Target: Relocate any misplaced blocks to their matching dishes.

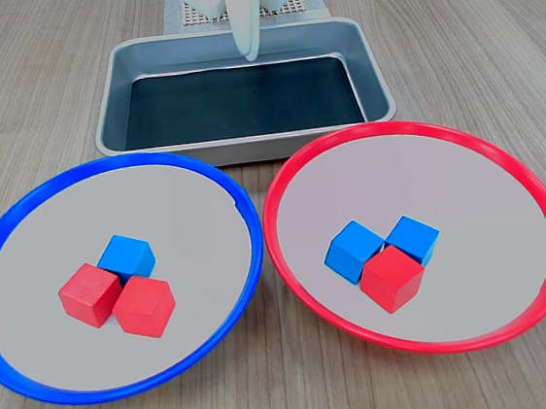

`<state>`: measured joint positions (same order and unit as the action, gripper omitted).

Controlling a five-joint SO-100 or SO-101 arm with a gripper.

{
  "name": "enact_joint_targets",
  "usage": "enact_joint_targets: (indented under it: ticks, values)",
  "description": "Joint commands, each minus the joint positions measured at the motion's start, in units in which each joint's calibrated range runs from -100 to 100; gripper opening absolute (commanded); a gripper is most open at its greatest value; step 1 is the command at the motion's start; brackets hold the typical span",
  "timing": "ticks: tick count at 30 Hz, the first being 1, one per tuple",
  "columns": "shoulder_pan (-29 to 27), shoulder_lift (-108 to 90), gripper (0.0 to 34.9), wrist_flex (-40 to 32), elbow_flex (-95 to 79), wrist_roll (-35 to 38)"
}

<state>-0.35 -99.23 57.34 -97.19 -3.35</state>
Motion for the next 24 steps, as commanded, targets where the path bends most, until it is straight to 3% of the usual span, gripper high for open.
enact_joint_targets:
  ticks: [1,24]
  values:
    - [0.2,0.3,0.4,0.1,0.4,0.1]
    - [0.2,0.3,0.4,0.1,0.4,0.2]
